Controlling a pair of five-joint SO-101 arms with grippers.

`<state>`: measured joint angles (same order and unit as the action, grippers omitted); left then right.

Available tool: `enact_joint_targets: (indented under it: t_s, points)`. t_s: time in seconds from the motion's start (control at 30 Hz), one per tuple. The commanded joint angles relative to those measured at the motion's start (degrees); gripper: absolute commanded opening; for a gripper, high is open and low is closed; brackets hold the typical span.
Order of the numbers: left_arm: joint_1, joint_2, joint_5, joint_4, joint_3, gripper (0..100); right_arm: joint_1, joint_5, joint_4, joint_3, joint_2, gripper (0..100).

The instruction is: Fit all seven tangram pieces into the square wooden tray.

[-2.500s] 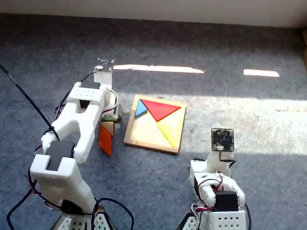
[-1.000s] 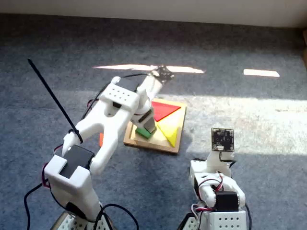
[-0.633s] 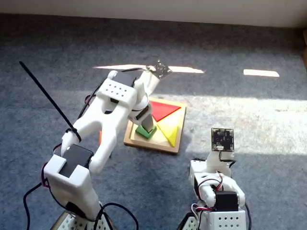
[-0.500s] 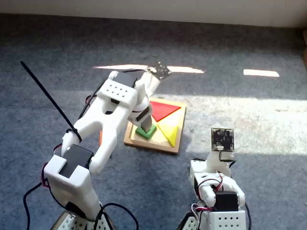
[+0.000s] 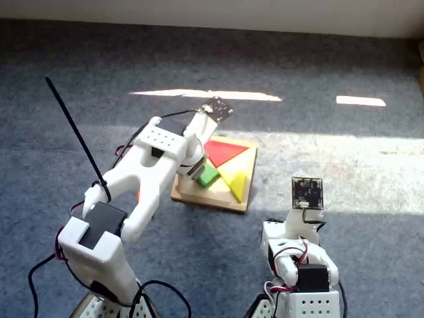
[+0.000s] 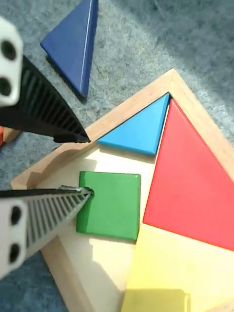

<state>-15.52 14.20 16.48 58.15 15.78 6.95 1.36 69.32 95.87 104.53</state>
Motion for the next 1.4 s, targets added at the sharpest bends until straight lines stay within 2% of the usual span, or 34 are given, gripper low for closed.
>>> enact_joint_targets:
  t_s: [0.0,0.23,0.37,0.53,0.67,0.77,0.97,1.37]
  points:
    - [0.9,0.1,-0.6,-3.3,-0.1,16,-0.8,-0.2,-1.5,7.2,0.7,0.5]
    - [1.6,0.1,-0.9,-6.6,-0.2,15,-0.8,-0.2,-1.5,7.2,0.7,0.5]
    - [3.5,-1.3,-6.8,-6.2,-1.5,16,-0.8,-0.2,-1.5,7.2,0.7,0.5]
    - [0.9,-6.3,-6.9,1.8,-2.2,16,-0.8,-0.2,-1.5,7.2,0.7,0.5]
    - [-2.4,-8.2,-6.9,3.7,-1.7,16,-0.8,-0.2,-1.5,7.2,0.7,0.5]
    - [-2.9,-7.0,-7.0,3.3,-0.4,16,-0.8,-0.2,-1.5,7.2,0.7,0.5]
    - [-0.9,-0.3,-6.8,-2.5,0.8,16,-0.8,-0.2,-1.5,7.2,0.7,0.5]
    - [2.3,8.0,-7.0,-2.3,-10.9,16,-0.8,-0.2,-1.5,7.2,0.7,0.5]
